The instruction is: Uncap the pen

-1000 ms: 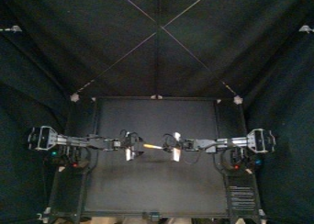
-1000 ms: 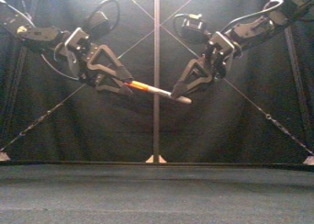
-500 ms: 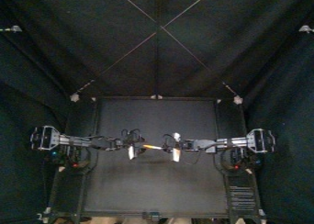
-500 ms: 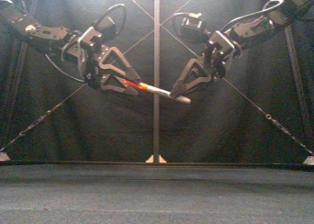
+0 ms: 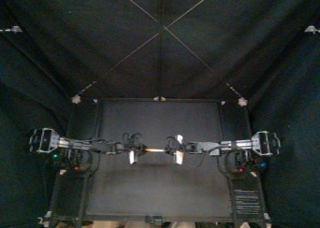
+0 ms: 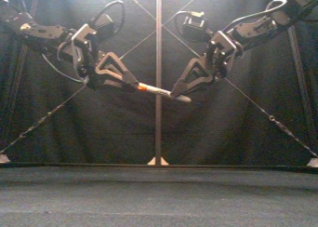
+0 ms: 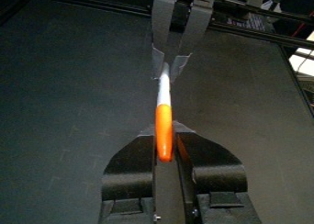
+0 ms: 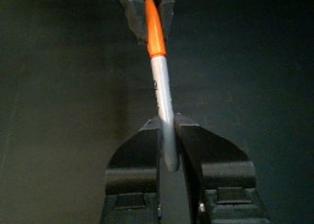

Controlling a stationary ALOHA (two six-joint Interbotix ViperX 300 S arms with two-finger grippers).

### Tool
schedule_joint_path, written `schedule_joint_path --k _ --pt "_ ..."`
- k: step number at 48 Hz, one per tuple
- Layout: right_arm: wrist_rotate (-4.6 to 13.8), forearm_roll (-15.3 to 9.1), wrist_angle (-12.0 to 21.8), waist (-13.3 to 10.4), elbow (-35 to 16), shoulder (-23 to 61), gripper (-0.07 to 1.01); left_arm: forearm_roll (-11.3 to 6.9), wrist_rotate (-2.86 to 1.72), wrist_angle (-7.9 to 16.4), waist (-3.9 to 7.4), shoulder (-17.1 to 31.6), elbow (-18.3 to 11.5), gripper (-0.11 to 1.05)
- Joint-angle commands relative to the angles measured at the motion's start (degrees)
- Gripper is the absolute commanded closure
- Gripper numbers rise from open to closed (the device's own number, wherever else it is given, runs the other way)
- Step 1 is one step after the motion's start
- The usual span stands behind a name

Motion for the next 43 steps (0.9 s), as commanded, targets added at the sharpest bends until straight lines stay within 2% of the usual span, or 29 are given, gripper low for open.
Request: schedule_joint_path --k 1,26,43 --pt "0.26 0.18 -0.26 -0.18 0.00 -1.32 0.49 -0.18 -0.09 -0.26 0.35 -2.29 0.79 0.54" --pt "0.26 0.09 -0.26 -0.18 1.49 -2.55 0.49 -0.26 -0.18 -0.18 0.18 -12.13 7.91 0.54" --pt "0.18 0.00 -0.26 -0.26 2.02 -4.31 0.49 -0.18 -0.18 -0.18 -0.44 -16.52 10.81 0.54"
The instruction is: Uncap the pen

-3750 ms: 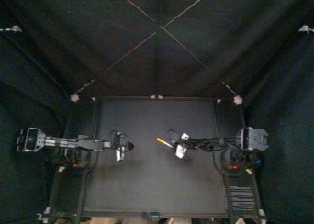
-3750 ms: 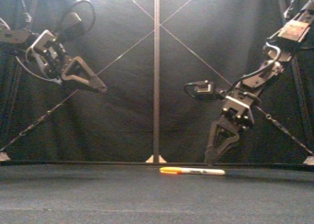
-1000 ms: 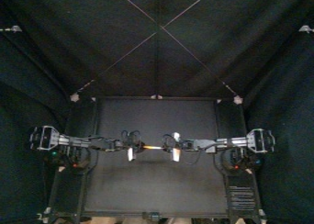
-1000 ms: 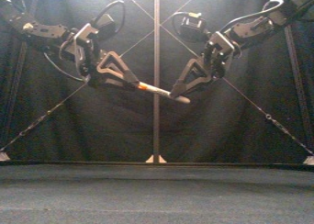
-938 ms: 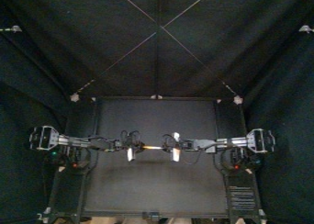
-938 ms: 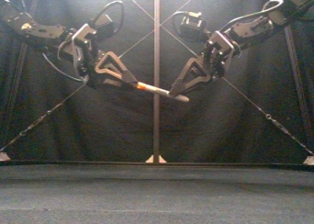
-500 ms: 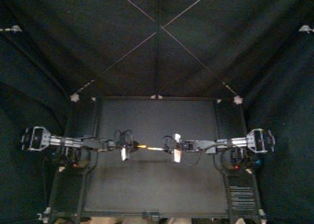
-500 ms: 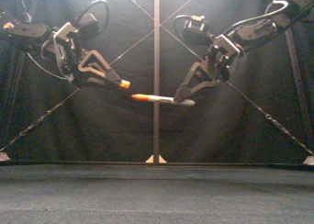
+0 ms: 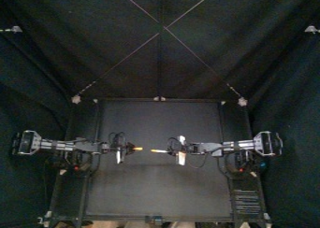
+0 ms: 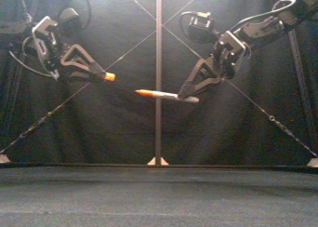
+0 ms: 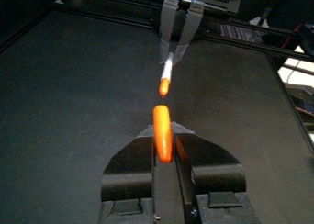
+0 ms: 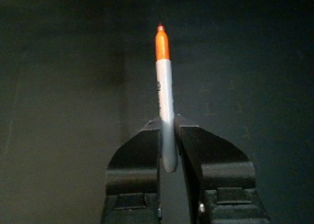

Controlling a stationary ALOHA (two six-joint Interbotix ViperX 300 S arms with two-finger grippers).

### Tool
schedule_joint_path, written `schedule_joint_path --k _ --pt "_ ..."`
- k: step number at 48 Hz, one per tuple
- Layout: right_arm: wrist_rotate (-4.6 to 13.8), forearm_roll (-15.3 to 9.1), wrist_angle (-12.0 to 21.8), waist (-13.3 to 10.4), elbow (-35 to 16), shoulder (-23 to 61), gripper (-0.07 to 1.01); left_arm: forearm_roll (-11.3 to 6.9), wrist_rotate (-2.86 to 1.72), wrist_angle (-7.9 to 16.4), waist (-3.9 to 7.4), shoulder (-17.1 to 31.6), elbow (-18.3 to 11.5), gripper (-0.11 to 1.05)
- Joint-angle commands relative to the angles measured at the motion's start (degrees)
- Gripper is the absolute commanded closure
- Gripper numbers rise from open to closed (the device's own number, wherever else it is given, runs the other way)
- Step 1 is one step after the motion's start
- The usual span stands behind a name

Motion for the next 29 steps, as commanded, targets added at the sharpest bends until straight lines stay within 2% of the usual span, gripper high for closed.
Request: schedule_joint_path --k 1,14,19,29 --pt "-0.18 0.09 -0.35 -0.09 -0.26 -2.37 0.49 0.00 0.00 -0.26 -0.18 -0.62 -0.18 0.54" --pt "-0.09 0.09 -0.35 -0.09 0.35 -3.16 0.49 -0.09 0.00 0.62 -1.14 -0.62 0.00 0.54" --pt "-0.09 0.09 -0.44 -0.09 0.26 -3.16 0.49 -0.09 0.00 0.62 -1.85 -0.62 0.09 0.54" --pt "-0.09 0.00 -0.44 -0.09 0.35 -3.16 0.49 0.00 0.00 0.62 -1.93 -0.62 0.09 0.54"
